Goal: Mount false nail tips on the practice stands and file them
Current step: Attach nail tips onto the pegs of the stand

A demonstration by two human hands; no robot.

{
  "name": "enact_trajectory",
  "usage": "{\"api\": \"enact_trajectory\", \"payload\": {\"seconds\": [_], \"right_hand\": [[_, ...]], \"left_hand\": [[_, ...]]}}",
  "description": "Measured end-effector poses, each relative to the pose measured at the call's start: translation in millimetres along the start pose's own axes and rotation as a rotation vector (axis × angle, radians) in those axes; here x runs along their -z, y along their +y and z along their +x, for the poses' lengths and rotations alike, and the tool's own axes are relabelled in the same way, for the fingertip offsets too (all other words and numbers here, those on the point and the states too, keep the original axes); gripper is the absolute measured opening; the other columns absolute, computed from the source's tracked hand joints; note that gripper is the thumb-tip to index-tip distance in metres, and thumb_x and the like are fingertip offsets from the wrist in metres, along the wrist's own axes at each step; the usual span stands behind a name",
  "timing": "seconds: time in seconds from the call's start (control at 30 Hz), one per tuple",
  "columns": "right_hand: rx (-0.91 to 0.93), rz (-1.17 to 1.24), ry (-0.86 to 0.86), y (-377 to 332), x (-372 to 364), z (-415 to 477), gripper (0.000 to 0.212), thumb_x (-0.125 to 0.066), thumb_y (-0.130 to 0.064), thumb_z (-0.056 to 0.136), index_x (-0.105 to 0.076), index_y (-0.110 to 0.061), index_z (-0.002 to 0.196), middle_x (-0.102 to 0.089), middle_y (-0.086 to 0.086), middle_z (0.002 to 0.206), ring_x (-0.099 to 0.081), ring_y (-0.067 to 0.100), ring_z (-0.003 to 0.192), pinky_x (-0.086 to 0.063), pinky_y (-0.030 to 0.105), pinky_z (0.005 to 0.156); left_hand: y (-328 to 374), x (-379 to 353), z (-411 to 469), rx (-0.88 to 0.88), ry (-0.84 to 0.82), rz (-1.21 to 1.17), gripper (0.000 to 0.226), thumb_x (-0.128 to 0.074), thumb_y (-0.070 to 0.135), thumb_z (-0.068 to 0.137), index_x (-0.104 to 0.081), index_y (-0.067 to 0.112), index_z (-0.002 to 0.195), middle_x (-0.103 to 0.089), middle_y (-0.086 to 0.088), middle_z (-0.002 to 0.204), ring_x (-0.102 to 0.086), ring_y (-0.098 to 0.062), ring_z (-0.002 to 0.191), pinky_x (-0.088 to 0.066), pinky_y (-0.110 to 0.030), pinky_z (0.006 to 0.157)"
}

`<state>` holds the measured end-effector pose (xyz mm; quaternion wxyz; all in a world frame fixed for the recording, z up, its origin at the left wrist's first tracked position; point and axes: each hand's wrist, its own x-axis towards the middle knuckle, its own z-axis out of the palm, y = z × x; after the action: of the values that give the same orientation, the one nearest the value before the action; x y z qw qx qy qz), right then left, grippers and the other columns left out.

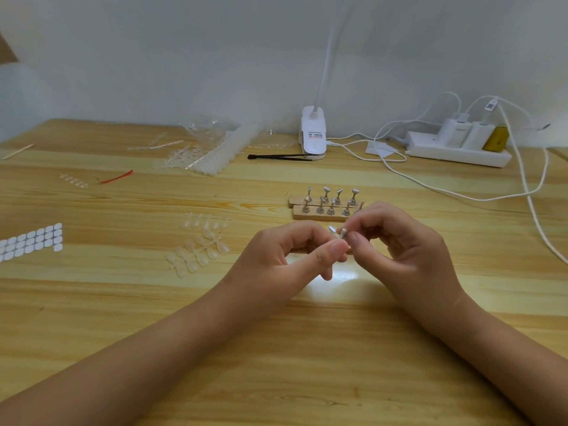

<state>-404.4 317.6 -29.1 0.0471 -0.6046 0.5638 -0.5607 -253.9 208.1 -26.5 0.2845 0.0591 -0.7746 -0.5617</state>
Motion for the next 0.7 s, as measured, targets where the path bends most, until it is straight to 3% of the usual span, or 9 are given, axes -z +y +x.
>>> {"api": "enact_trajectory", "payload": {"seconds": [0.23,0.4,0.7], "right_hand": [[-0.057,0.063,0.007,-2.6,-0.1,-0.1,0.008,-0.063,-0.016,0.084,-0.067,-0.011,0.089,-0.065,0.007,0.080,-0.062,0.025,0.076,-0.052,0.035,0.071],[-0.102,0.082,0.010,-2.7,-0.1,-0.4,0.008,-0.064,-0.006,0.084,-0.068,-0.012,0.087,-0.066,0.002,0.080,-0.062,0.023,0.076,-0.053,0.035,0.071],[-0.130,0.089,0.019,-3.7,-1.2,0.3,0.013,-0.062,-0.006,0.084,-0.067,-0.018,0.084,-0.066,0.002,0.078,-0.061,0.024,0.075,-0.052,0.033,0.071]], "left_hand": [[1.8,-0.3,0.7,0.026,0.019,-0.031,0.030,-0.056,0.033,0.089,-0.069,0.006,0.085,-0.061,0.013,0.065,-0.058,0.004,0.069,-0.042,-0.008,0.073],[0.3,-0.4,2.1,0.024,0.018,-0.024,0.032,-0.056,0.037,0.089,-0.068,0.008,0.085,-0.062,0.014,0.064,-0.059,0.004,0.069,-0.042,-0.008,0.073],[-2.0,0.6,1.3,0.035,0.010,0.008,0.024,-0.057,0.038,0.094,-0.067,0.020,0.083,-0.061,0.014,0.065,-0.058,0.002,0.069,-0.043,-0.009,0.074]]}}
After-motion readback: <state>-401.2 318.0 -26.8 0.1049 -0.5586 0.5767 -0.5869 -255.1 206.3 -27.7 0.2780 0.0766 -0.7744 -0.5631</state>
